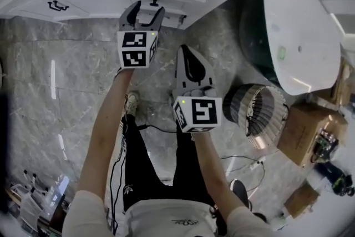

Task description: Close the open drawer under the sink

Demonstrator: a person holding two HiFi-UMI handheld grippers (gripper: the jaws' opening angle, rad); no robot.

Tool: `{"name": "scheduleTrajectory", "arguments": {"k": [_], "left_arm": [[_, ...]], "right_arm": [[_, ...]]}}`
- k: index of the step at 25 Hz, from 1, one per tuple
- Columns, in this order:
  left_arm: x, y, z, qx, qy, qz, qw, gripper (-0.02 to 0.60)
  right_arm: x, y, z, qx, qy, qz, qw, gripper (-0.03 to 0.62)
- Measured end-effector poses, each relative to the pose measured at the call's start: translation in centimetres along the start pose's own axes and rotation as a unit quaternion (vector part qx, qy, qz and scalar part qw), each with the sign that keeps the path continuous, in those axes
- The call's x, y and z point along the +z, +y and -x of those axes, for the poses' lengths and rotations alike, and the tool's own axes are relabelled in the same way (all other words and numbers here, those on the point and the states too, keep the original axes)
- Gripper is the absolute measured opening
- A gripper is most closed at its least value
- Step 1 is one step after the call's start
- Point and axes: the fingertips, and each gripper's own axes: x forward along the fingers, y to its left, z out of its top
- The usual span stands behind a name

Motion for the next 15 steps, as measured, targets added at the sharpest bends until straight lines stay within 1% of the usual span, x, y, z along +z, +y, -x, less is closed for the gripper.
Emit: {"name": "scheduleTrajectory", "arguments": {"k": [3, 7, 10, 13, 15], "left_arm": [[4.4, -0.4, 2.0, 0.001, -0.024, -0.019, 0.9995, 0.290], [10.7, -1.0, 5.1, -0.003, -0.058, -0.056, 0.9967, 0.290], [15.1, -1.9, 8.2, -0.009, -0.080, -0.054, 0.9953, 0.289], [20.7, -3.9, 12.3, -0.023, -0.126, -0.049, 0.9905, 0.289], [24.8, -5.4, 16.0, -0.033, -0.167, -0.061, 0.9834, 0.285]], "right_arm": [[5.1, 0.3, 0.2, -0.004, -0.034, 0.011, 0.999, 0.031], [12.2, 1.4, 1.6, -0.008, -0.082, 0.015, 0.996, 0.031], [16.2, 2.4, 3.3, -0.014, -0.098, 0.027, 0.995, 0.031], [20.0, 3.2, 5.0, -0.023, -0.111, 0.050, 0.992, 0.031], [22.6, 4.1, 6.5, -0.025, -0.124, 0.064, 0.990, 0.030]]}}
